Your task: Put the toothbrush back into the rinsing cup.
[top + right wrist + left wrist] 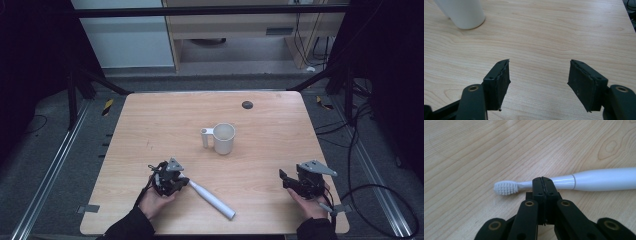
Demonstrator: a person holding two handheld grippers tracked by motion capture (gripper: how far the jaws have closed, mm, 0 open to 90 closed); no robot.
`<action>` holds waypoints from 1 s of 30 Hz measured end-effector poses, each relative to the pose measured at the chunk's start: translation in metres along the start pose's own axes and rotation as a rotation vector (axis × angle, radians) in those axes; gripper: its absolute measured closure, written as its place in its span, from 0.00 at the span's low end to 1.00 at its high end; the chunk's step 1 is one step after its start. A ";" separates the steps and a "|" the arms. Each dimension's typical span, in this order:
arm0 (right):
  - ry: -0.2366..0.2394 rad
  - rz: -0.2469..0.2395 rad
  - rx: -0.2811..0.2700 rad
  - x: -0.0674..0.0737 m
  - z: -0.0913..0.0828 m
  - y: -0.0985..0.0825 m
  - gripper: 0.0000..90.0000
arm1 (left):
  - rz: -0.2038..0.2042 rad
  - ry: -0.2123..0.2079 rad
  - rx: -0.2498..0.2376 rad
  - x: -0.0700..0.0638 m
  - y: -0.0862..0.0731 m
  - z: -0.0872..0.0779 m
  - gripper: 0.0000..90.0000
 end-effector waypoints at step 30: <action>0.004 -0.001 0.001 0.000 0.002 0.000 0.37 | 0.001 0.019 -0.011 0.003 0.023 0.018 1.00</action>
Point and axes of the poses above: each handheld gripper's, and its own axes: z roughly forward along the jaws, y roughly out of its top, x roughly to its left, the point moved 9 cm from there along z, roughly forward along the jaws
